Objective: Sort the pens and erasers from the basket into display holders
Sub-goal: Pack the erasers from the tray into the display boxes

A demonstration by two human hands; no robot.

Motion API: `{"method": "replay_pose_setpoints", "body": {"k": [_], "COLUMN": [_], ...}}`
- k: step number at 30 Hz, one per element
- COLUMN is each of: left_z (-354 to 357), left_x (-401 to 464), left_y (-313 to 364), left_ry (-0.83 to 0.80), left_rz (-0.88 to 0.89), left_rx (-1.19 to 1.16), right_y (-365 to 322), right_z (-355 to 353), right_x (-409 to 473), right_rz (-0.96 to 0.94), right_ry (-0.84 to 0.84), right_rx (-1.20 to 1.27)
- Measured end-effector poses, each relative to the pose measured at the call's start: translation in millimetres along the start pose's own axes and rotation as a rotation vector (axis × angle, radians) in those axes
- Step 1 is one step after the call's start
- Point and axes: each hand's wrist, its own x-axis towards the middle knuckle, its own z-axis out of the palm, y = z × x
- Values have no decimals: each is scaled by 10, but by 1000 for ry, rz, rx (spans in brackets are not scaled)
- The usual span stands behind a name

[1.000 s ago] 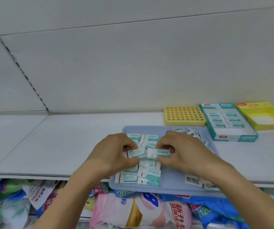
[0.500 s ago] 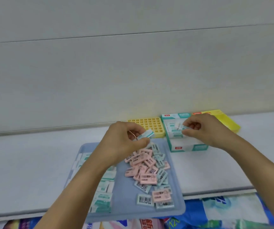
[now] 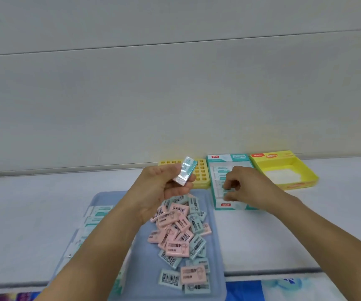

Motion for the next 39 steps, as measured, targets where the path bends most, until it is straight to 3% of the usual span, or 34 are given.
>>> {"method": "replay_pose_setpoints", "body": {"k": [2, 5, 8, 10, 14, 16, 20, 22, 26, 33, 39], "left_z": [2, 71, 239, 365, 517, 556, 623, 614, 596, 615, 649], "left_x": [7, 11, 43, 70, 191, 255, 304, 334, 361, 349, 335], "left_y": [9, 6, 1, 10, -62, -162, -458, -552, -630, -615, -572], "left_ry": [-10, -29, -43, -85, 11, 21, -269, -319, -305, -319, -315], "left_rz": [-13, 30, 99, 124, 243, 348, 541, 556, 545, 475, 387], "left_rx": [3, 148, 382, 466, 577, 867, 1639, 1800, 1804, 1754, 1689], "right_y": [-13, -130, -318, -364, -126, 58, 239, 244, 242, 293, 259], "right_z": [-11, -123, -314, -389, -490, -497, -442, -393, -297, -216, -206], "right_x": [-43, -175, -290, -326, -381, -396, -361, -314, -216, -213, -242], "right_rz": [10, -164, -472, -516, -301, -158, -4, 15, 42, 91, 141], "right_ry": [83, 314, 284, 294, 301, 255, 95, 22, -64, 44, 18], "right_rx": [-30, 213, 183, 109, 66, 15, -202, -313, -372, -341, -287]}}
